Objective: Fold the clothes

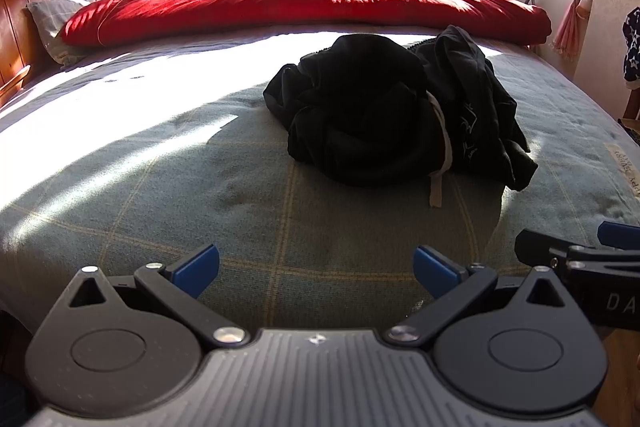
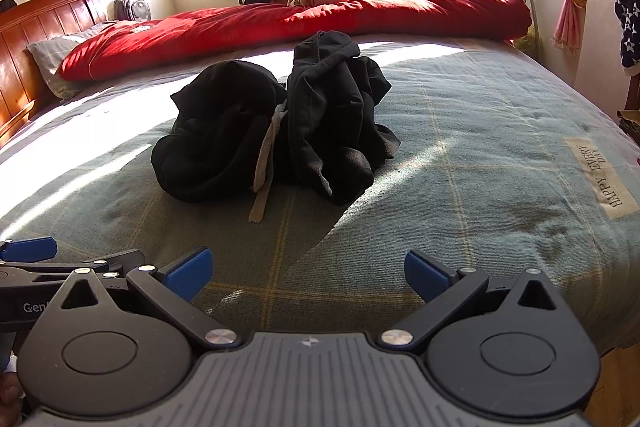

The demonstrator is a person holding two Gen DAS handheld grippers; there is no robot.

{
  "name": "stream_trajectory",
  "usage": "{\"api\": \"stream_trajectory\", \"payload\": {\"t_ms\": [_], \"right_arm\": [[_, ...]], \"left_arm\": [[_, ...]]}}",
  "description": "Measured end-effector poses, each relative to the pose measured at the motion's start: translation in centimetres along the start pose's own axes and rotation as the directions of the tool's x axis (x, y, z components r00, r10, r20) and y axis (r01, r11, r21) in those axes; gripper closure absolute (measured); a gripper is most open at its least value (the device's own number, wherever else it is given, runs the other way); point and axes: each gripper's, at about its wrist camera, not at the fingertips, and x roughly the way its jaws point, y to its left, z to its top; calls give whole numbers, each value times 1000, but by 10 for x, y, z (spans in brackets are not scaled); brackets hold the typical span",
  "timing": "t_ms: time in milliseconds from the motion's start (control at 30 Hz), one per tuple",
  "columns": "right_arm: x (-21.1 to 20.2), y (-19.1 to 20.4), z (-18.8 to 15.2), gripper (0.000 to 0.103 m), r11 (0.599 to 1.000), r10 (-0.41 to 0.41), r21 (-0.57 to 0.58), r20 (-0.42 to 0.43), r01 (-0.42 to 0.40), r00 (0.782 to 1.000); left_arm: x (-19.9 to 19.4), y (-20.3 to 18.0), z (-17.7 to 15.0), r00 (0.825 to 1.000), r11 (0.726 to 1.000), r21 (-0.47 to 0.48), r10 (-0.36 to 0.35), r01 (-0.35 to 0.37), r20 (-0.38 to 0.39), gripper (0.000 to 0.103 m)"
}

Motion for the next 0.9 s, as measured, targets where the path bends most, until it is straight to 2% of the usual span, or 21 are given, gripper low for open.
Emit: {"api": "stream_trajectory", "payload": {"t_ms": [900], "right_arm": [[28,3,17,0,1000,2,-24,-10,-2,1000]], "left_arm": [[24,4,12,1000,1000,-2,10,-10,-1,0]]}}
